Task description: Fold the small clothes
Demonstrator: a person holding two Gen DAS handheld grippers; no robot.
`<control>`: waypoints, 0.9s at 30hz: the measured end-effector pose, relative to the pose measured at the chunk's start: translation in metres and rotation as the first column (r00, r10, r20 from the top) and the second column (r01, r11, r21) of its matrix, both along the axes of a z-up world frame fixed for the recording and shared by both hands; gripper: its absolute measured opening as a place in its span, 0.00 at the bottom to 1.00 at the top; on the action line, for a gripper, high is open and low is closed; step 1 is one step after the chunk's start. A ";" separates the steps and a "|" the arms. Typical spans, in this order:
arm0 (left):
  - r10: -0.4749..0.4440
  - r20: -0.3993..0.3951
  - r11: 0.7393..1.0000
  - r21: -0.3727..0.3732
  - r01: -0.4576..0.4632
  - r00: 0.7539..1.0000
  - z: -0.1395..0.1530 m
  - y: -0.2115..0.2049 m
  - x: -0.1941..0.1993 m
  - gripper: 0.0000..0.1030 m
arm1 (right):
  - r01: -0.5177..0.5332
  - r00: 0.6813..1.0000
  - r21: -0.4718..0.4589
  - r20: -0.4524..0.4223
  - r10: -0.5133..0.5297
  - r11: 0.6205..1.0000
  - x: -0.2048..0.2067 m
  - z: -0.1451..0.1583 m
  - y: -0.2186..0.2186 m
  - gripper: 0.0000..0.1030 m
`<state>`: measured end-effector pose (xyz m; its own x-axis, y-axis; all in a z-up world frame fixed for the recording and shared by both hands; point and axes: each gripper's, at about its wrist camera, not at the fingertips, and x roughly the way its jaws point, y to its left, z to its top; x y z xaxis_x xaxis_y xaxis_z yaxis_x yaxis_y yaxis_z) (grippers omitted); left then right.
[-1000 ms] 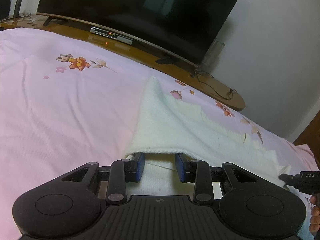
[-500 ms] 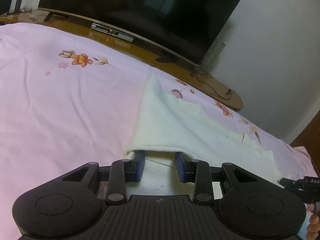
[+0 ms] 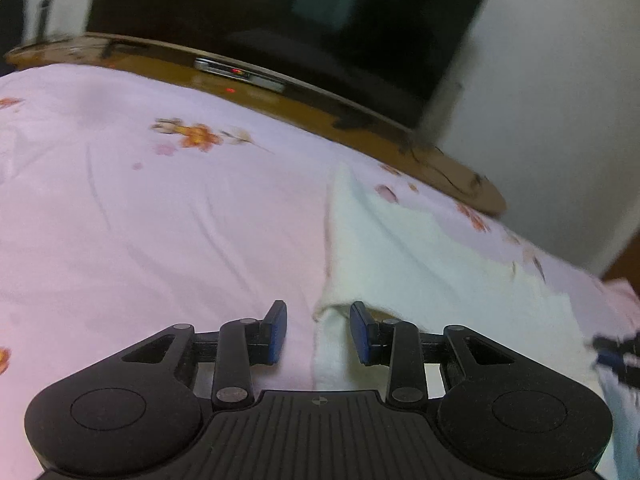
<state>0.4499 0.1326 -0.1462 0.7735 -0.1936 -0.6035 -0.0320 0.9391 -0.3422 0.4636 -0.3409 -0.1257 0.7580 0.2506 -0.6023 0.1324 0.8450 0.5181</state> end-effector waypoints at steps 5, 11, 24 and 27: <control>0.051 0.004 0.999 0.016 -0.051 0.999 -0.001 0.006 0.009 0.32 | 0.004 1.000 -0.013 0.018 -0.003 1.000 0.007 0.002 -0.001 0.16; 0.124 -0.006 0.983 -0.137 -0.124 0.992 -0.010 0.021 0.004 0.28 | -0.053 0.998 -0.067 0.033 0.056 0.996 0.013 0.009 0.004 0.21; -0.024 0.083 0.999 -0.036 0.027 0.996 0.029 0.017 0.033 0.29 | -0.047 0.998 0.228 0.062 0.034 0.972 -0.016 -0.021 -0.055 0.36; -0.072 0.065 0.997 -0.010 0.073 0.995 0.026 0.012 0.074 0.29 | -0.030 0.997 0.236 0.078 0.012 0.971 -0.013 -0.018 -0.053 0.36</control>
<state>0.5240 0.1449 -0.1203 0.7946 -0.2581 -0.5495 0.0590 0.9337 -0.3532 0.4507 -0.3938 -0.1435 0.7921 0.3957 -0.4647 0.0685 0.6989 0.7119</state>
